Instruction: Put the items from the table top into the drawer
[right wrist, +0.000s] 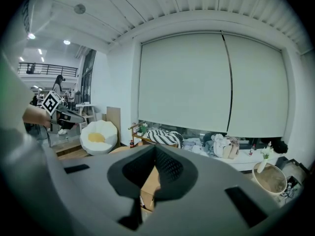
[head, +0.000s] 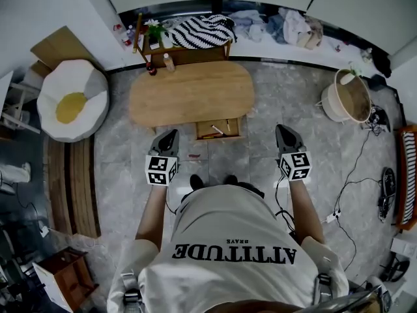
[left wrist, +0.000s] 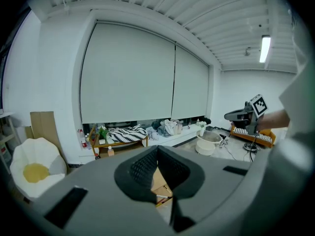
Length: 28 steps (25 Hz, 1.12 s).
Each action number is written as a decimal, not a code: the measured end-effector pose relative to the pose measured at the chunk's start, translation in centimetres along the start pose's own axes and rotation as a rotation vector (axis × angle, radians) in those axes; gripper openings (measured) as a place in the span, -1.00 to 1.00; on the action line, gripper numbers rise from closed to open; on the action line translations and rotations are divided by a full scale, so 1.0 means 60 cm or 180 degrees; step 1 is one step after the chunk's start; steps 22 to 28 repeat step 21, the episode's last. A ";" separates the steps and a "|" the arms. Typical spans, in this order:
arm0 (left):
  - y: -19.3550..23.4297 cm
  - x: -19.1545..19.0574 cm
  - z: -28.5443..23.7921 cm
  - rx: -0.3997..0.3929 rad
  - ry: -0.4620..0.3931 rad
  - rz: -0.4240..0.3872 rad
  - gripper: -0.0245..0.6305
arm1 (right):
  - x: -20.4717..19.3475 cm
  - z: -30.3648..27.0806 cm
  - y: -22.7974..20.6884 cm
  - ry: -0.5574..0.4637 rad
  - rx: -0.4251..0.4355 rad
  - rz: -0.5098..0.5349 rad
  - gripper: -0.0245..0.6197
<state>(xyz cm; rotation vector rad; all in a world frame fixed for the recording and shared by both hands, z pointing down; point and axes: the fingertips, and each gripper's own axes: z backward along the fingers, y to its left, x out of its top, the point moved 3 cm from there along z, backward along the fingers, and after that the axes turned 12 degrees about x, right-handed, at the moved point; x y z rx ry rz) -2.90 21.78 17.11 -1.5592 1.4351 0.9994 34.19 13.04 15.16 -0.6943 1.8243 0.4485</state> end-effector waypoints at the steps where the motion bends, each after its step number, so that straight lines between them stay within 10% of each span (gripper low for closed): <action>1: 0.001 0.000 -0.001 -0.0001 0.0003 -0.0001 -0.86 | 0.001 -0.002 0.000 -0.0001 0.0002 -0.0001 -0.87; 28: 0.012 0.010 -0.012 0.0008 -0.0025 0.0021 -0.86 | 0.003 0.000 -0.005 -0.0041 -0.0046 -0.0018 -0.87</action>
